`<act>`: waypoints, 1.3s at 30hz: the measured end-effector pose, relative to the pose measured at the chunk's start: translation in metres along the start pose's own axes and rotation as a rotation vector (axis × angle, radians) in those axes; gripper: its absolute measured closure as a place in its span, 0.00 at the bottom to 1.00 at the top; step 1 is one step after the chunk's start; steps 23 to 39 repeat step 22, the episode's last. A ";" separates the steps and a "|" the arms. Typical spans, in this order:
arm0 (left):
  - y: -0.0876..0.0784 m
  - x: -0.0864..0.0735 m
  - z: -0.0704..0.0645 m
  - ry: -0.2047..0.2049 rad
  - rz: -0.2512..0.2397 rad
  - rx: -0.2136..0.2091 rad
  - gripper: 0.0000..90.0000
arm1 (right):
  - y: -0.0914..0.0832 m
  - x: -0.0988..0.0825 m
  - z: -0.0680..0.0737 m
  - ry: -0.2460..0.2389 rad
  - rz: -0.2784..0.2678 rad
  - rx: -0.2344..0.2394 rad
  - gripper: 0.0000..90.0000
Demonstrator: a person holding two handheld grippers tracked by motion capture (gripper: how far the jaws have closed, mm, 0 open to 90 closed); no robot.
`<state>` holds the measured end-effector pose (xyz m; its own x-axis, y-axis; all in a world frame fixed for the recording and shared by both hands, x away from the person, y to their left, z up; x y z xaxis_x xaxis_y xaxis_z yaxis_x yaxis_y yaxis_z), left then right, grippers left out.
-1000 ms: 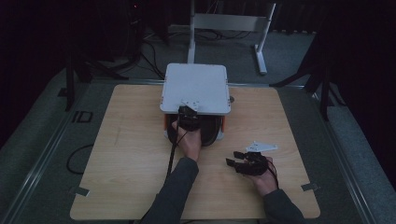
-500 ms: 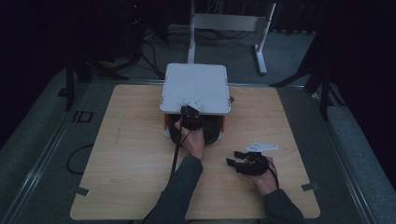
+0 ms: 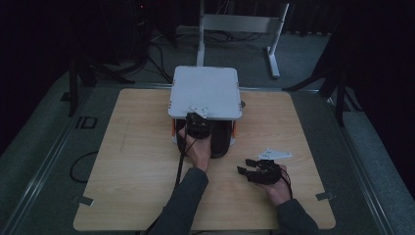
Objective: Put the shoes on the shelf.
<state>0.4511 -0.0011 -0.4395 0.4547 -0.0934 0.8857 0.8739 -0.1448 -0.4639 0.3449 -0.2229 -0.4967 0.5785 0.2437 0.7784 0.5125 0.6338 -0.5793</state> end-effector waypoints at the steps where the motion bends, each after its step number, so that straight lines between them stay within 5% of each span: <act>1: -0.002 -0.001 0.001 0.002 0.003 -0.011 0.54 | 0.000 0.000 0.000 0.001 0.001 -0.001 0.52; 8: -0.015 -0.014 0.017 0.016 0.028 -0.105 0.52 | 0.000 0.000 -0.001 0.002 0.000 -0.004 0.52; 14: -0.026 -0.023 0.028 0.081 0.041 -0.202 0.51 | 0.000 -0.001 -0.001 0.003 0.001 -0.006 0.52; 22: -0.044 -0.031 0.046 0.121 0.040 -0.240 0.51 | -0.001 0.000 -0.002 0.001 -0.003 -0.009 0.52; 39: -0.044 -0.031 0.046 0.121 0.040 -0.240 0.51 | -0.001 0.000 -0.002 0.001 -0.003 -0.009 0.52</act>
Point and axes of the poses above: each handheld gripper's, and its own axes: y roughly forward along the jaws, x roughly out of its top, z roughly to its left, the point moved 3 cm from there along y, roughly forward along the jaws, and after that the axes turned 5 degrees about y, right-handed, at the moved point
